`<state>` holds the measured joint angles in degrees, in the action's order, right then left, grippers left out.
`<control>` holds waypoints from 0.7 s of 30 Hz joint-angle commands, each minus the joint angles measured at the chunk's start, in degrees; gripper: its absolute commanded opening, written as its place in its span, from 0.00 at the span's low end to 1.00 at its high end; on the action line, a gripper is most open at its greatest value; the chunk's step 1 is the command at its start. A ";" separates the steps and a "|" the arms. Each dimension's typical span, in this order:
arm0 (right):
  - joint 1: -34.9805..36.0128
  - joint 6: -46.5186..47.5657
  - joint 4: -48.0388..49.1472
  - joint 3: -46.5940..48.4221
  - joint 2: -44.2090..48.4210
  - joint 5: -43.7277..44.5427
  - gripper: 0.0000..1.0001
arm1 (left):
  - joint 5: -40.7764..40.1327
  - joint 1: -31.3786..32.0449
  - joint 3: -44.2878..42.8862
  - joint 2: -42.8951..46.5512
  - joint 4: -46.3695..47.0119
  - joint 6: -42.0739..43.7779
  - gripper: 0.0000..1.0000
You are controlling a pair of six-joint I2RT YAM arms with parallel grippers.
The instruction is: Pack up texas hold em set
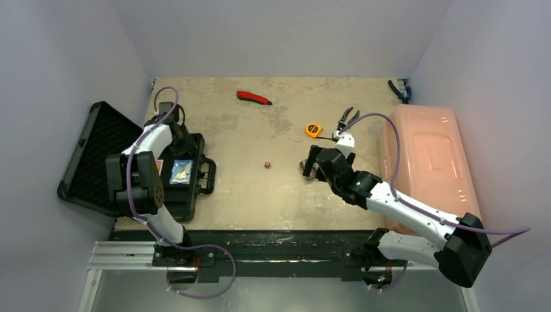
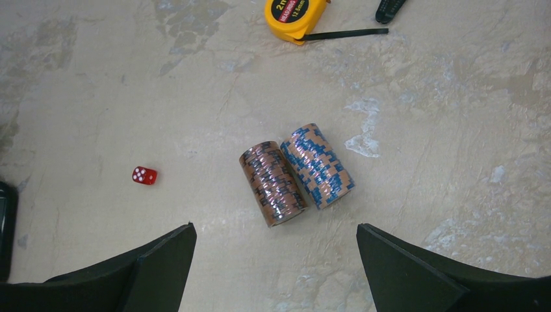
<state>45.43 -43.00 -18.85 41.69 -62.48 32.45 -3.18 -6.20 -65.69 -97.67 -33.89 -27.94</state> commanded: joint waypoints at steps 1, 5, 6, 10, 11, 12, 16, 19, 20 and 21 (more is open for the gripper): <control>0.10 0.39 0.51 -0.31 1.39 2.01 0.99 | 4.41 0.58 1.10 3.35 2.63 -1.21 0.43; 0.10 0.38 0.52 -0.19 1.39 1.94 0.99 | 4.90 0.65 1.60 4.43 3.07 -1.24 0.47; 0.10 0.38 0.50 -0.21 1.39 1.92 0.99 | 4.98 0.66 1.62 4.60 3.00 -1.24 0.48; 0.10 0.29 0.43 -0.16 1.39 1.83 0.99 | 5.36 0.64 1.70 5.56 2.89 -1.15 0.50; 0.10 0.29 0.43 -0.15 1.39 1.83 0.99 | 5.42 0.67 1.71 5.76 2.86 -1.06 0.50; 0.10 0.29 0.48 -0.12 1.28 1.83 0.99 | 5.56 0.73 1.71 6.00 2.72 -1.06 0.51; 0.10 0.31 0.47 -0.07 1.26 1.74 0.99 | 5.89 0.83 1.62 7.43 2.17 -0.87 0.50; 0.10 0.38 0.57 0.13 1.05 1.66 0.99 | 6.28 1.05 1.30 8.74 1.50 -0.55 0.51; 0.10 0.38 0.60 0.14 0.92 1.61 0.99 | 6.46 1.10 1.07 9.16 1.23 -0.40 0.51; 0.10 0.45 0.73 0.29 0.81 1.50 0.99 | 6.74 1.18 0.87 9.62 0.85 -0.18 0.50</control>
<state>45.43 -43.00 -18.85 41.69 -62.48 32.42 1.61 -5.43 -64.01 -91.53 -32.62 -27.97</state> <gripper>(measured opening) 0.987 0.504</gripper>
